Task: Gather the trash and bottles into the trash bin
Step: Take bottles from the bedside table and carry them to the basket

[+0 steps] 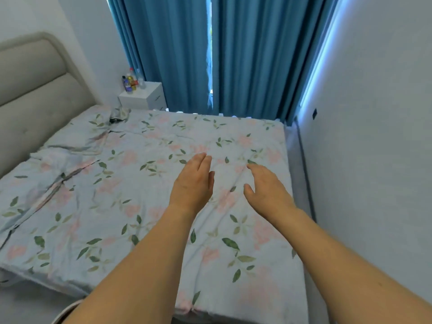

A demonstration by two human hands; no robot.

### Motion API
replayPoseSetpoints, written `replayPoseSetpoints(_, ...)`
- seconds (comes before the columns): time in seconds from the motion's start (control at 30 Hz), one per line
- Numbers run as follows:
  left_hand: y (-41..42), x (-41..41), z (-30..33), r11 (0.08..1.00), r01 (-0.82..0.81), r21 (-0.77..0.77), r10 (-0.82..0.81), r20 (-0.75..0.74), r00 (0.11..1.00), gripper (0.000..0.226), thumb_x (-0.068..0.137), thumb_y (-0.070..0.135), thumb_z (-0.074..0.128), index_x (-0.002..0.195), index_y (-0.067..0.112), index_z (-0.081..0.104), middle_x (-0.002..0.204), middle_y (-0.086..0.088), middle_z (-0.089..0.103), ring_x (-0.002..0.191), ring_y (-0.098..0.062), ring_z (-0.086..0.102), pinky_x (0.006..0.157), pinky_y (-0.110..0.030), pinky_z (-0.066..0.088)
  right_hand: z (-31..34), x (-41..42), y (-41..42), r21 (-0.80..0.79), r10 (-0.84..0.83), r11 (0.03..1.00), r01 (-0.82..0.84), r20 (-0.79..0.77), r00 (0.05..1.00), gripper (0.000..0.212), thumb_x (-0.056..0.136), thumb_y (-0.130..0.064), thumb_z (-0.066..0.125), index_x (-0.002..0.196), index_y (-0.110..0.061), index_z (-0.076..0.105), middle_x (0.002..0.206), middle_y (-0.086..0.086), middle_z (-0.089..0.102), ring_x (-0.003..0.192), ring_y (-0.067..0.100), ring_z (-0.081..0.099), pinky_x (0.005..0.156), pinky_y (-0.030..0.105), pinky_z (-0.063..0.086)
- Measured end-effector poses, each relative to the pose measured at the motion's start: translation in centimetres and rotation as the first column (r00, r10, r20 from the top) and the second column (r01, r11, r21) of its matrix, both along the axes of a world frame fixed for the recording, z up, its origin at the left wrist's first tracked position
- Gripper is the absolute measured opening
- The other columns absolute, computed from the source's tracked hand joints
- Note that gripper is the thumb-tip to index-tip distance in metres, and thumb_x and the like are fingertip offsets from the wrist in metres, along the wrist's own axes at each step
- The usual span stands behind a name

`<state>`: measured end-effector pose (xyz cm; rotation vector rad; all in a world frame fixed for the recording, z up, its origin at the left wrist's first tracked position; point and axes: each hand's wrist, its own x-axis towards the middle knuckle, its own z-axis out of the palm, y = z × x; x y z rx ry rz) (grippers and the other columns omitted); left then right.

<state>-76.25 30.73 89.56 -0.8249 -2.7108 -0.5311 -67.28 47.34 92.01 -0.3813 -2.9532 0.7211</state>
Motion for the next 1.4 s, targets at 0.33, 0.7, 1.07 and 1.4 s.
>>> replayPoseSetpoints(0.33, 18.0, 6.0, 2.4, 0.981, 0.173, 0.088, -0.176, 0.031, 0.984, 0.046, 0.102, 0.028, 0.041, 0.145, 0.012, 0.039, 0.151, -0.003, 0.038, 0.139, -0.018, 0.035, 0.110, -0.030, 0.033, 1.5, 10.1, 16.0, -0.011, -0.226, 0.974, 0.226, -0.005, 0.974, 0.052, 0.097, -0.023, 0.046, 0.146, -0.012, 0.031, 0.147, 0.006, 0.038, 0.133, 0.022, 0.038, 0.108, 0.032, 0.031)
replayPoseSetpoints(0.7, 33.1, 9.4, 5.3, 0.946, 0.320, 0.042, -0.320, -0.015, 0.947, 0.045, 0.102, 0.029, 0.041, 0.144, 0.013, 0.039, 0.149, 0.000, 0.041, 0.136, -0.016, 0.037, 0.109, -0.028, 0.033, 4.0, 14.6, 29.6, 0.027, -0.261, 0.964, 0.264, -0.073, 0.963, 0.053, 0.098, -0.024, 0.044, 0.148, -0.013, 0.029, 0.150, 0.005, 0.035, 0.136, 0.020, 0.036, 0.110, 0.029, 0.028)
replayPoseSetpoints(1.07, 45.9, 7.1, 10.2, 0.955, 0.288, 0.076, -0.278, -0.119, 0.953, 0.040, 0.101, 0.024, 0.044, 0.136, 0.008, 0.048, 0.142, -0.001, 0.048, 0.131, -0.017, 0.042, 0.101, -0.031, 0.039, 6.9, 11.7, 43.3, 0.034, -0.214, 0.974, 0.223, -0.176, 0.961, 0.055, 0.097, -0.023, 0.044, 0.149, -0.015, 0.027, 0.152, 0.003, 0.032, 0.138, 0.019, 0.033, 0.111, 0.028, 0.028)
replayPoseSetpoints(1.4, 54.9, -1.9, 8.5, 0.975, 0.218, 0.040, -0.216, -0.057, 0.975, 0.032, 0.100, 0.024, 0.043, 0.124, 0.006, 0.053, 0.128, -0.003, 0.055, 0.116, -0.018, 0.050, 0.086, -0.030, 0.043, 6.0, 2.2, 53.0, 0.026, -0.199, 0.978, 0.207, -0.171, 0.965, 0.051, 0.096, -0.019, 0.044, 0.145, -0.013, 0.033, 0.148, 0.005, 0.037, 0.133, 0.022, 0.038, 0.106, 0.030, 0.033)
